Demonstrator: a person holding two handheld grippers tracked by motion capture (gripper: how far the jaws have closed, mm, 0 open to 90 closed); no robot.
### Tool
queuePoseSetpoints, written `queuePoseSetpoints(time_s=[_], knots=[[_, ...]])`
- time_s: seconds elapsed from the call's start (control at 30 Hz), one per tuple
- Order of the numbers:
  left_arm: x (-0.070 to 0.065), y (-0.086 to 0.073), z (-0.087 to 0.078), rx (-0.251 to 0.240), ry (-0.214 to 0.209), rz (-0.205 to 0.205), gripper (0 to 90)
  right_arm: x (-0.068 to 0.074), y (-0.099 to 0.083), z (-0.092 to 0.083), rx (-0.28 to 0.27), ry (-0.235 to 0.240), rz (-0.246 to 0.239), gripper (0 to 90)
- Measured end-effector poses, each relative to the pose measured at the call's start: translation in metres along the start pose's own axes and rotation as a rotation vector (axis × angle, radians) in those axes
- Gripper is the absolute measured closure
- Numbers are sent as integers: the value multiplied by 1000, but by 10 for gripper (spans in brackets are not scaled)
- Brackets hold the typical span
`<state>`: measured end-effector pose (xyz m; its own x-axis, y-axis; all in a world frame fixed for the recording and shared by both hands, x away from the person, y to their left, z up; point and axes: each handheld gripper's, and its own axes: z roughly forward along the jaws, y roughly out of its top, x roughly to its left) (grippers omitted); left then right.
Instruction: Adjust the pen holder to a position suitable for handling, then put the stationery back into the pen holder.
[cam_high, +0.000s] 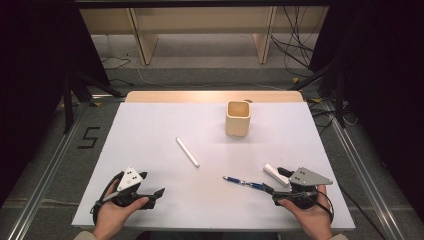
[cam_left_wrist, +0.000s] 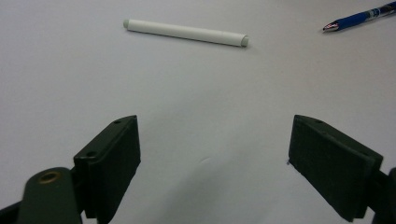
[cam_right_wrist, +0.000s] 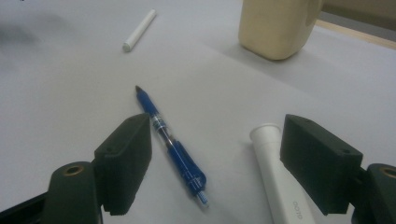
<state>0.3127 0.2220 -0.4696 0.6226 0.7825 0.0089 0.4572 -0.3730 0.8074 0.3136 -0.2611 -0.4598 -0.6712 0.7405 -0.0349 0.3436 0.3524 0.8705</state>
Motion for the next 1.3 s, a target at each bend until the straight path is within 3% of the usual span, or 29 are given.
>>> queuePoseSetpoints(time_s=[0.6,1.1,1.3], knots=[[1,0,2,4,25,-2,166,-2,1,0,-7,-15,1,260],[3,0,1,-1,26,-26,171,-7,1,-2,-8,-51,16,322],[4,0,2,6,27,-23,172,-14,1,0,20,-60,27,360]])
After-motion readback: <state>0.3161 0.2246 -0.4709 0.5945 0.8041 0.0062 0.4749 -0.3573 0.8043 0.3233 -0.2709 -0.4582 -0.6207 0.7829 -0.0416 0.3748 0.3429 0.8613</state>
